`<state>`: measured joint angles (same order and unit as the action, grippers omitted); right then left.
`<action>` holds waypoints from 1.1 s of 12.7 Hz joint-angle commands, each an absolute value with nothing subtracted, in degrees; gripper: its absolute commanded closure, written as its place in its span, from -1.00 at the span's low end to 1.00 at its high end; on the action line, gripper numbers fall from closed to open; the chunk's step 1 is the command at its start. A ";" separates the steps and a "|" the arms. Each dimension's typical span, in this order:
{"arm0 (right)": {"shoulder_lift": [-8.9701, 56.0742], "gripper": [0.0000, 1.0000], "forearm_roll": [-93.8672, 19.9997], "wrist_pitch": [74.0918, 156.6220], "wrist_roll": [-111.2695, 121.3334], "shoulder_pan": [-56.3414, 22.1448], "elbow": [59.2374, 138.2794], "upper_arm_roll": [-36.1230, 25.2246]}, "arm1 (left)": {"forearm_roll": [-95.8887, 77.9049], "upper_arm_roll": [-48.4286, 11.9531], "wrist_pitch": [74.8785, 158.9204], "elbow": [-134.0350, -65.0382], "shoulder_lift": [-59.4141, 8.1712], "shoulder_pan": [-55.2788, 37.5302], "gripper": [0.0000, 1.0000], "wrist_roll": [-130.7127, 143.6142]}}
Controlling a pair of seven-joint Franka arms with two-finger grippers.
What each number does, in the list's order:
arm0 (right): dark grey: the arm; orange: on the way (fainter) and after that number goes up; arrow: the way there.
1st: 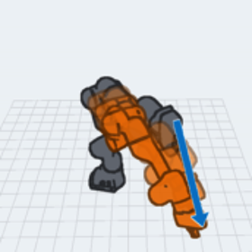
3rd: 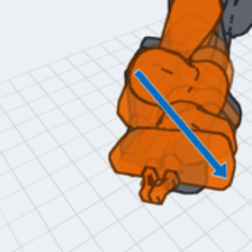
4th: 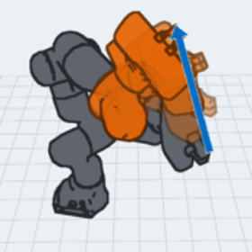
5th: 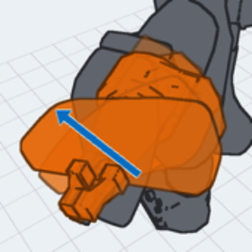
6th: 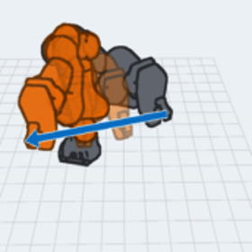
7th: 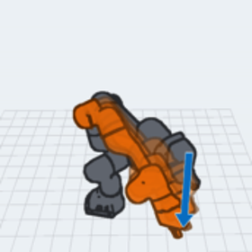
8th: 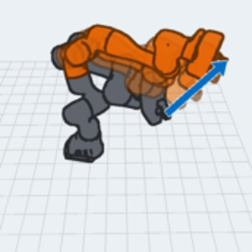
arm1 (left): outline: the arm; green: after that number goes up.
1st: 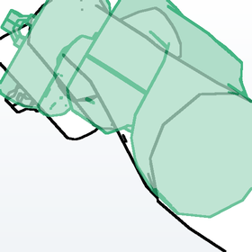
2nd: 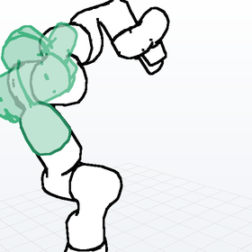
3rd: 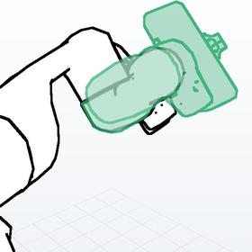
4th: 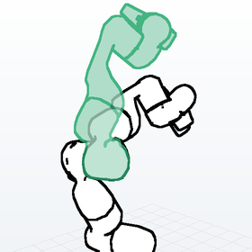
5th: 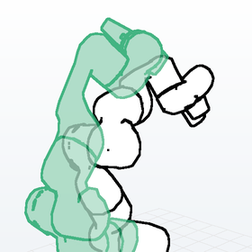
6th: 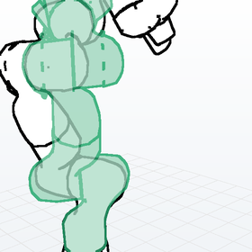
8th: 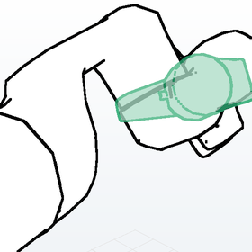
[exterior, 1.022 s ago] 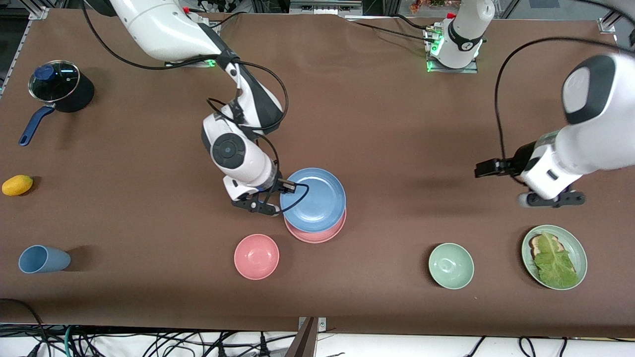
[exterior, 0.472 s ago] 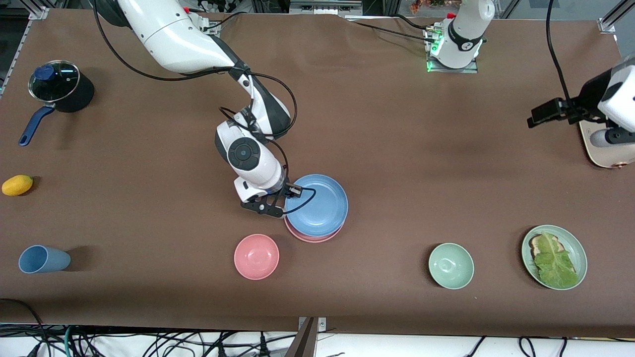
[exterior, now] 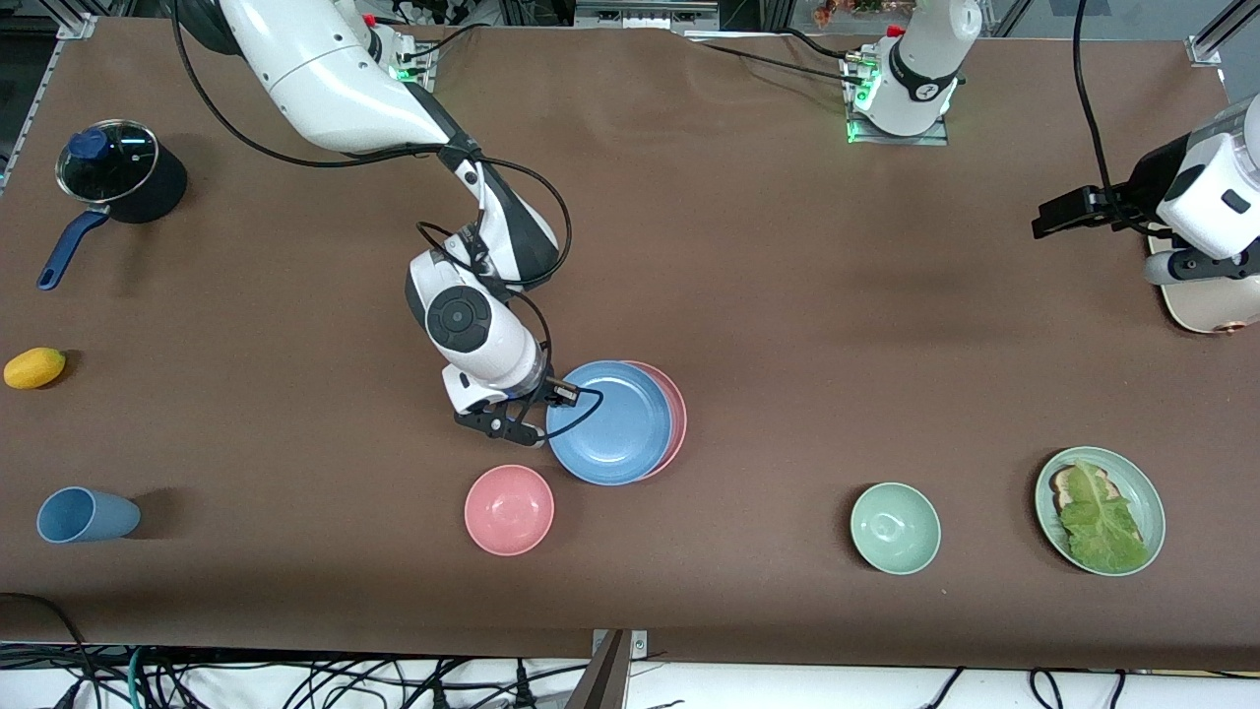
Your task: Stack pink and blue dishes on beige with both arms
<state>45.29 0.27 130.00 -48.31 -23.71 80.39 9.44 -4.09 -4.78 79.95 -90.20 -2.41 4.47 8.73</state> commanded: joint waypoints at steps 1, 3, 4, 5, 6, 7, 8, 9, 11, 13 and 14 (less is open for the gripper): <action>45.53 1.00 0.70 130.78 -48.34 -23.73 80.07 9.84 | -2.64 -4.92 79.72 -90.97 -0.09 4.75 -1.00 4.77; 45.44 1.00 0.35 130.78 -48.69 -23.64 80.07 9.93 | -1.94 -3.79 79.80 -90.97 -0.17 5.01 -1.00 -1.56; 45.44 1.00 0.35 130.87 -48.87 -23.73 80.07 9.93 | -1.93 -3.52 79.80 -91.05 -0.09 5.01 -1.00 -1.58; 45.44 1.00 0.35 130.87 -48.95 -23.73 80.07 10.02 | -1.93 -3.52 79.80 -91.23 -0.09 5.01 -1.00 -1.15; 45.53 1.00 0.35 130.96 -49.48 -23.73 80.07 10.02 | -2.02 -3.52 79.72 -91.23 -0.09 5.01 -1.00 -0.79; 45.53 1.00 0.35 130.96 -50.27 -23.82 79.98 10.02 | -2.11 -3.52 79.72 -91.49 0.00 5.01 -1.00 0.25; 45.44 1.00 0.35 130.96 -50.62 -24.08 79.98 10.02 | -2.20 -3.43 79.72 -91.76 0.35 4.84 -1.00 1.48; 45.53 1.00 0.35 130.96 -50.71 -24.17 79.89 10.11 | -2.20 -3.43 79.72 -91.84 0.44 4.49 -1.00 1.67; 45.44 1.00 0.26 130.96 -51.67 -24.26 79.81 10.11 | -2.20 -3.43 79.72 -92.72 1.40 4.04 -1.00 1.58; 45.53 1.00 0.26 131.40 -52.03 -24.26 79.63 10.11 | -2.72 -3.51 79.80 -93.95 2.55 3.96 -1.00 1.76; 45.53 1.00 0.18 131.40 -52.12 -24.26 79.63 10.11 | -2.72 -3.60 79.80 -93.69 1.85 4.04 -1.00 1.76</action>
<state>45.37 0.26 131.08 -51.03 -24.29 80.35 9.71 -3.79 -3.32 79.71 -91.58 0.12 4.21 1.16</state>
